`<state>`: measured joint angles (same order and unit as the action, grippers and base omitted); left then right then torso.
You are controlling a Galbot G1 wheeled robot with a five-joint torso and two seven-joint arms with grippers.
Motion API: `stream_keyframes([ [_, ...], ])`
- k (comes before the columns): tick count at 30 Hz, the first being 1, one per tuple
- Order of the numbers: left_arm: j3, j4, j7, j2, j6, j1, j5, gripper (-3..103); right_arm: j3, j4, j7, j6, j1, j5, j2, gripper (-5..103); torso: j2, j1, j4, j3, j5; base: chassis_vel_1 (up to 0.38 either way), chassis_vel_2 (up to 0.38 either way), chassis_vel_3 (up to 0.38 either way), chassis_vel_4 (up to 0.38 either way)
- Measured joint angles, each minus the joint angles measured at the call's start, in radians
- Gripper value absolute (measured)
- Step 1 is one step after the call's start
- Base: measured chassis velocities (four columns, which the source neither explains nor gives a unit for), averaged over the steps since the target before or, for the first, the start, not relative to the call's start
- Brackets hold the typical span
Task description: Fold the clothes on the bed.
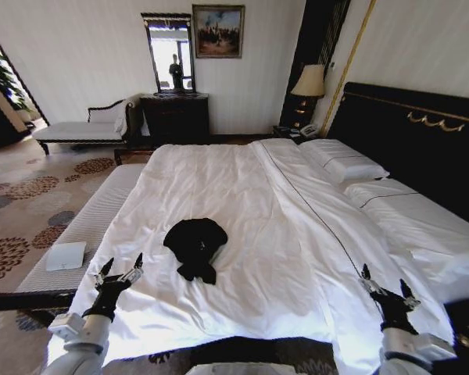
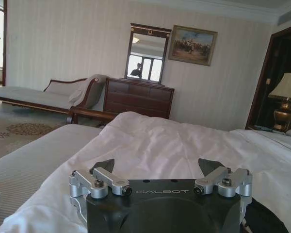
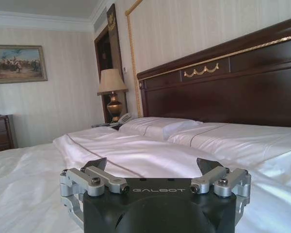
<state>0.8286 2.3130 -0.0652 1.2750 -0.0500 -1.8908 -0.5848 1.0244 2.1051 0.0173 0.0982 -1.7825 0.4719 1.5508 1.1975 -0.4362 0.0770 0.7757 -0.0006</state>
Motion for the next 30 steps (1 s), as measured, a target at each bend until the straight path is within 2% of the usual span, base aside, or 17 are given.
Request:
stream_keyframes([
  [12,-0.022,-0.002,-0.001,0.003,-0.008,0.008,0.008,99,-0.034,0.005,0.005,0.016,-0.012,-0.017,0.017,100,0.000,0.000,0.0000,0.000,0.0011,0.016,0.020,-0.019,-0.018],
  [13,-0.026,-0.002,-0.001,0.002,-0.009,0.010,0.011,96,-0.037,0.006,0.005,0.017,-0.015,-0.020,0.019,100,0.000,0.000,0.0001,0.000,0.0010,0.002,0.055,-0.023,-0.029],
  [17,-0.033,-0.002,-0.009,0.001,-0.022,0.027,0.016,99,-0.051,0.006,0.004,0.023,-0.026,-0.033,0.022,100,0.000,0.000,0.0001,0.000,0.0004,0.067,0.077,-0.081,-0.078],
  [18,-0.034,-0.002,-0.012,0.002,-0.026,0.033,0.016,102,-0.057,0.006,0.004,0.024,-0.028,-0.038,0.023,100,0.000,0.000,0.0000,0.000,0.0006,0.136,0.124,-0.119,-0.092],
  [22,-0.038,0.001,-0.017,-0.001,-0.033,0.041,0.016,99,-0.085,0.015,0.021,0.023,-0.031,-0.071,0.031,100,0.000,0.000,0.0001,0.000,0.0001,0.124,0.118,-0.149,-0.112],
  [30,-0.037,-0.002,-0.015,0.006,-0.028,0.024,0.016,99,-0.123,0.022,0.024,0.025,-0.045,-0.097,0.044,100,0.000,0.000,0.0000,0.000,0.0006,0.036,0.032,-0.041,-0.024],
])
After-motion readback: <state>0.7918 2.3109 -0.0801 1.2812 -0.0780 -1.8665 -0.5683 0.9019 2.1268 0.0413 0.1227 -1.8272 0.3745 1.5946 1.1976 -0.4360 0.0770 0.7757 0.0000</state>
